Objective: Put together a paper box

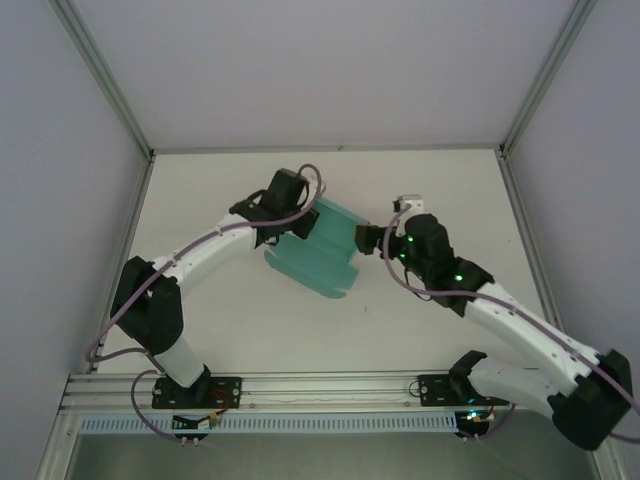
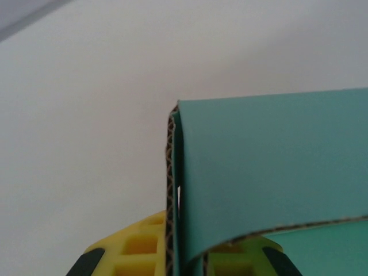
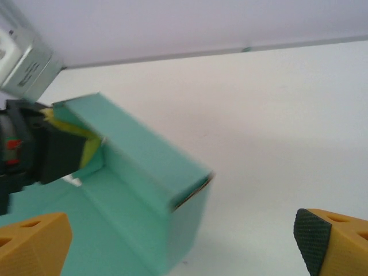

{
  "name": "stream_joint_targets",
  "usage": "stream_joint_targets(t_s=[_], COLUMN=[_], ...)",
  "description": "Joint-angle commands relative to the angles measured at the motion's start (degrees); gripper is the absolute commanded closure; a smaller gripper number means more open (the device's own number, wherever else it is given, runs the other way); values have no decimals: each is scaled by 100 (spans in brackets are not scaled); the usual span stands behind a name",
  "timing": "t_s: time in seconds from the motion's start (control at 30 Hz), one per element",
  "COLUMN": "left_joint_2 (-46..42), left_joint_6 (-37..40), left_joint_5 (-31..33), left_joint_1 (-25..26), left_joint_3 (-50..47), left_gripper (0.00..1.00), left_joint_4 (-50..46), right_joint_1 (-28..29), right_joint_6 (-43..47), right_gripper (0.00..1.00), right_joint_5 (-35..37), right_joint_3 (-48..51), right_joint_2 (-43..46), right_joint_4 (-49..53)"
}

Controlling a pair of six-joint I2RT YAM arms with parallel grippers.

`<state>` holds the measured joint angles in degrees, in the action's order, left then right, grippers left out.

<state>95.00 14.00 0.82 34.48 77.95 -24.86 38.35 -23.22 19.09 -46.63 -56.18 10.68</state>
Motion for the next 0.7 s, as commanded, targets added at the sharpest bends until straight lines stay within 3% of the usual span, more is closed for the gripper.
stream_joint_targets(t_s=[0.0, 0.2, 0.4, 0.67], left_joint_2=[229, 1209, 1856, 2814], left_joint_6=[2071, 2254, 2418, 2179], left_joint_5=[-1681, -630, -353, 1393], left_joint_1=[66, 442, 724, 1178], left_joint_3=[449, 1202, 1565, 1773], left_gripper=[100, 100, 100, 100], left_joint_4=[-2157, -3225, -3309, -2941], right_joint_1=[-121, -267, -399, -650], right_joint_6=[-461, -493, -542, -581], right_gripper=[0, 0, 0, 0], right_joint_5=[832, 991, 987, 816], right_joint_3=[47, 172, 163, 207], right_joint_2=[599, 1323, 1166, 773], right_joint_4=[1496, 2362, 2576, 2442])
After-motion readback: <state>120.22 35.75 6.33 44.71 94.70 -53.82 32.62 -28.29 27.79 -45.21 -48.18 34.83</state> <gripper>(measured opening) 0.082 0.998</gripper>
